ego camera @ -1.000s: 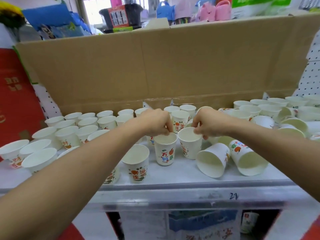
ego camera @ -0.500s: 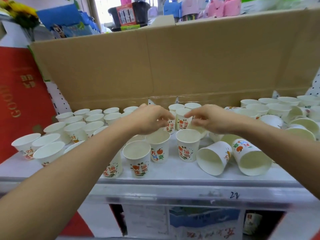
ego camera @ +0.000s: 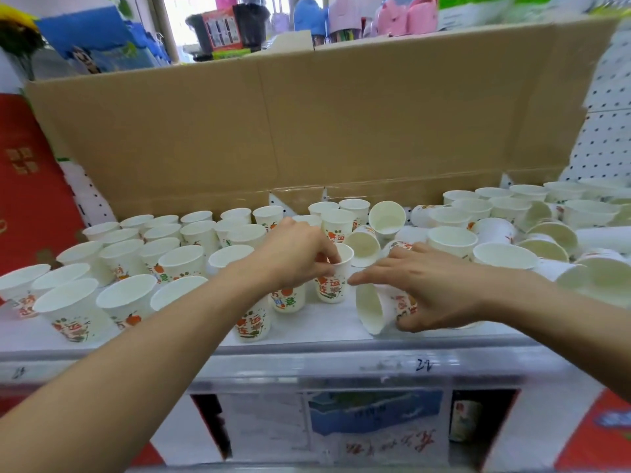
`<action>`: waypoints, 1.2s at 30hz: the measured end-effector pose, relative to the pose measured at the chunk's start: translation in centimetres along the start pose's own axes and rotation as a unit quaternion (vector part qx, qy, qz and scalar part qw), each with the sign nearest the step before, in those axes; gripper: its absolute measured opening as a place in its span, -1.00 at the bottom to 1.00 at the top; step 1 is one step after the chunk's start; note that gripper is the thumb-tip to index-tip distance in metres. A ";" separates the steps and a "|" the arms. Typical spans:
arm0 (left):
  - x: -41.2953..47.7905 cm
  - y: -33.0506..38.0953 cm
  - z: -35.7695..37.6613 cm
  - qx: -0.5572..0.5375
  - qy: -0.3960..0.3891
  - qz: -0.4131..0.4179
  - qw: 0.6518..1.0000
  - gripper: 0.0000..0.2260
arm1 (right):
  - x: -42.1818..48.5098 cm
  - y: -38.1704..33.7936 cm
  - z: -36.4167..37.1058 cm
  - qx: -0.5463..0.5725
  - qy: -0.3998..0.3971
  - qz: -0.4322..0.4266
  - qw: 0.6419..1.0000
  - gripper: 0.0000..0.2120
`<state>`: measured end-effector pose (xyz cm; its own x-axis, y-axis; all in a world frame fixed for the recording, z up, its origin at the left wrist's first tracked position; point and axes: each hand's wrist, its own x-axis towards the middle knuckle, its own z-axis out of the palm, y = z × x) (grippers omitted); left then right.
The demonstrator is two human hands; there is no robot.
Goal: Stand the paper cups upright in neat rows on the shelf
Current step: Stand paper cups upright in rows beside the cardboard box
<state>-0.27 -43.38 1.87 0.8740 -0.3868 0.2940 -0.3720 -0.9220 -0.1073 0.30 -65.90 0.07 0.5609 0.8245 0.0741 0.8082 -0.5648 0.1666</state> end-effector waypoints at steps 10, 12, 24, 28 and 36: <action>-0.8 0.2 -0.3 -0.086 0.019 -0.068 0.994 -0.73 | 1.9 -1.8 1.2 0.124 0.153 0.070 0.978 -0.59; -1.6 0.4 -0.8 -0.104 0.034 -0.076 0.991 -0.75 | 2.1 -1.9 1.3 0.143 0.166 0.090 0.971 -0.58; -4.9 3.5 0.3 -0.198 0.065 -0.037 0.977 -0.84 | 0.3 -1.9 2.3 0.272 0.214 0.104 0.932 -0.70; -5.1 3.1 0.9 -0.153 0.078 -0.041 0.984 -0.83 | -3.3 1.6 0.2 0.299 0.272 0.118 0.907 -0.69; -6.1 2.8 0.6 -0.104 0.091 -0.061 0.988 -0.81 | -6.5 3.0 1.3 0.081 0.147 0.131 0.977 -0.75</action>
<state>-6.42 -43.59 -0.80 0.8529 -0.2456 0.4607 -0.3398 -0.9311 0.1327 -0.69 -72.96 -1.18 0.6966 0.6113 0.3757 0.6744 -0.7365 -0.0522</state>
